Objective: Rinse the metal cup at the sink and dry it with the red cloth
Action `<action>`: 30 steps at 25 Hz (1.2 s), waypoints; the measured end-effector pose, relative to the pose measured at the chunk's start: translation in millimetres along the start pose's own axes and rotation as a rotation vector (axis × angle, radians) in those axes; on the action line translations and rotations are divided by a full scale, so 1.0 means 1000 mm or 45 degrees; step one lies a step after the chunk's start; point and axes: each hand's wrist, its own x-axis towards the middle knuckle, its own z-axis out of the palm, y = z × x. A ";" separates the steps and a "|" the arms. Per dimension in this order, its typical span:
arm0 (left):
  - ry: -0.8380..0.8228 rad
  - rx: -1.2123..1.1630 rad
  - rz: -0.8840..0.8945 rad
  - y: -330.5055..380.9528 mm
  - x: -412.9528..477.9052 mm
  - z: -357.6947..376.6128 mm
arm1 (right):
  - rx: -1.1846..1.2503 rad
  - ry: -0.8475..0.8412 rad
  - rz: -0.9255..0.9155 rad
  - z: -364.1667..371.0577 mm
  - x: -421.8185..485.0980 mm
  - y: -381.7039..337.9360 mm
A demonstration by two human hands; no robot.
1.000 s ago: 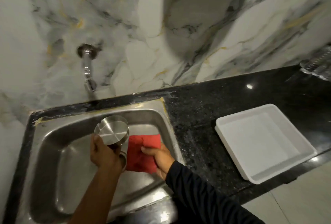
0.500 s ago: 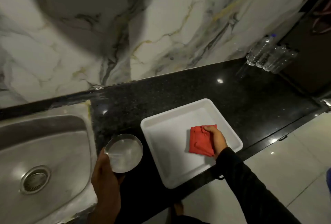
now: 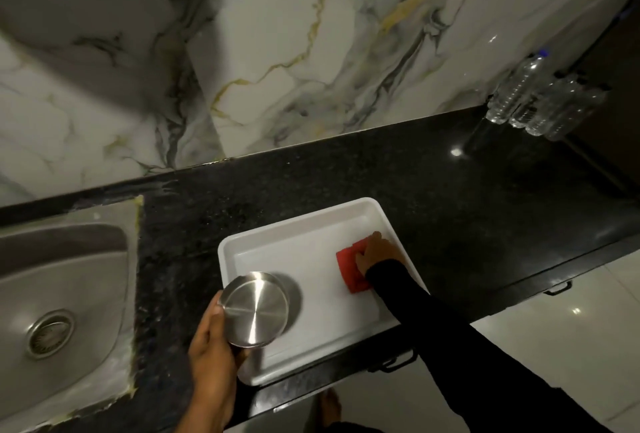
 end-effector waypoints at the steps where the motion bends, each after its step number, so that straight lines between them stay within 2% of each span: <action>1: -0.007 0.022 0.010 0.000 -0.002 0.003 | -0.055 0.077 -0.025 0.004 -0.004 -0.002; 3: 0.016 0.051 0.006 -0.002 -0.003 0.011 | -0.020 0.258 -0.200 0.009 -0.017 -0.009; 4: 0.038 0.057 0.002 -0.003 -0.001 0.017 | 0.106 0.249 -0.347 0.015 -0.026 -0.013; 5: 0.057 0.057 0.005 -0.005 0.002 0.022 | 0.390 0.129 -0.423 0.024 -0.038 -0.020; 7: 0.064 0.083 0.035 -0.009 0.010 0.034 | 1.041 -0.378 -0.321 0.042 -0.064 -0.037; 8: 0.053 0.091 0.054 -0.010 0.013 0.040 | 1.219 -0.484 -0.279 0.051 -0.068 -0.041; 9: 0.044 0.097 0.072 -0.012 0.017 0.045 | 1.292 -0.485 -0.269 0.057 -0.068 -0.045; 14: 0.029 0.345 0.099 -0.028 0.037 0.066 | 1.163 -0.175 -0.336 0.067 -0.048 -0.045; 17: -0.011 0.618 0.135 -0.035 0.046 0.076 | 1.045 -0.080 -0.324 0.073 -0.036 -0.040; 23: -0.047 0.694 -0.025 -0.039 0.062 0.081 | 0.895 -0.134 -0.288 0.084 -0.017 -0.041; 30: 0.050 0.665 -0.046 -0.041 0.062 0.085 | 0.886 -0.164 -0.286 0.090 -0.015 -0.044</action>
